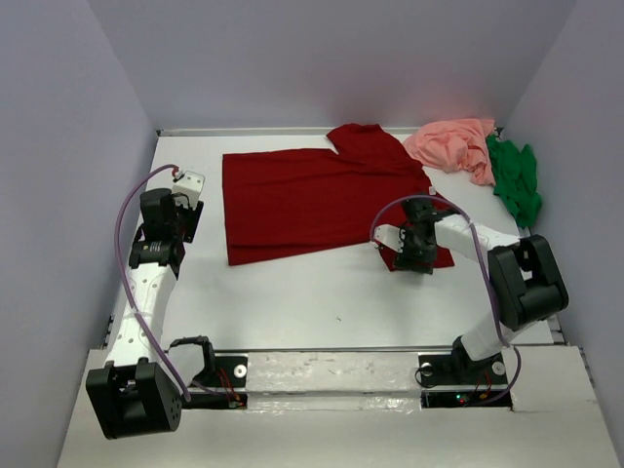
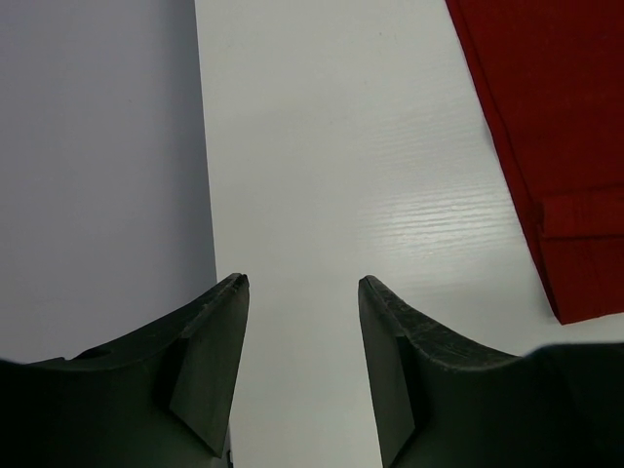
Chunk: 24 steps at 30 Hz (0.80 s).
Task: Fold and stack the t-shirts
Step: Fold the flattened tshirt in 1/3 of the way
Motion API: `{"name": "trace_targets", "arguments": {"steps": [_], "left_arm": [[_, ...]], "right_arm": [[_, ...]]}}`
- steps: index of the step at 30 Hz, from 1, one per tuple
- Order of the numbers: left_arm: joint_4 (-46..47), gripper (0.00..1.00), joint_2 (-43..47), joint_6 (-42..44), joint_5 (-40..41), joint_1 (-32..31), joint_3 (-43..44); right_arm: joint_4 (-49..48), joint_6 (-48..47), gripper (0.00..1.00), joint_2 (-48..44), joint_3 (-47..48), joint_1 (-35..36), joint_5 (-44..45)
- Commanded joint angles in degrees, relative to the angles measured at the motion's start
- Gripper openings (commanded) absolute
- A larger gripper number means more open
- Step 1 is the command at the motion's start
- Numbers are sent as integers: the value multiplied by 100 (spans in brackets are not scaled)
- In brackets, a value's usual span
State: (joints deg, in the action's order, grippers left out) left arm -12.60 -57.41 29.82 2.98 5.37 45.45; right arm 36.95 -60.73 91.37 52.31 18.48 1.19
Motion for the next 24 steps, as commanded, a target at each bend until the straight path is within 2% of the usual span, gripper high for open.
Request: {"name": "trace_targets", "arguments": {"steps": [1, 9, 19, 24], "left_arm": [[205, 61, 116, 32, -96, 43, 16], [197, 61, 142, 41, -114, 43, 8], [179, 61, 81, 59, -158, 43, 60], [170, 61, 89, 76, -175, 43, 51]], "right_arm": [[-276, 167, 70, 267, 218, 50, 144], [-276, 272, 60, 381, 288, 50, 188], [-171, 386, 20, 417, 323, 50, 259], [-127, 422, 14, 443, 402, 50, 268]]}}
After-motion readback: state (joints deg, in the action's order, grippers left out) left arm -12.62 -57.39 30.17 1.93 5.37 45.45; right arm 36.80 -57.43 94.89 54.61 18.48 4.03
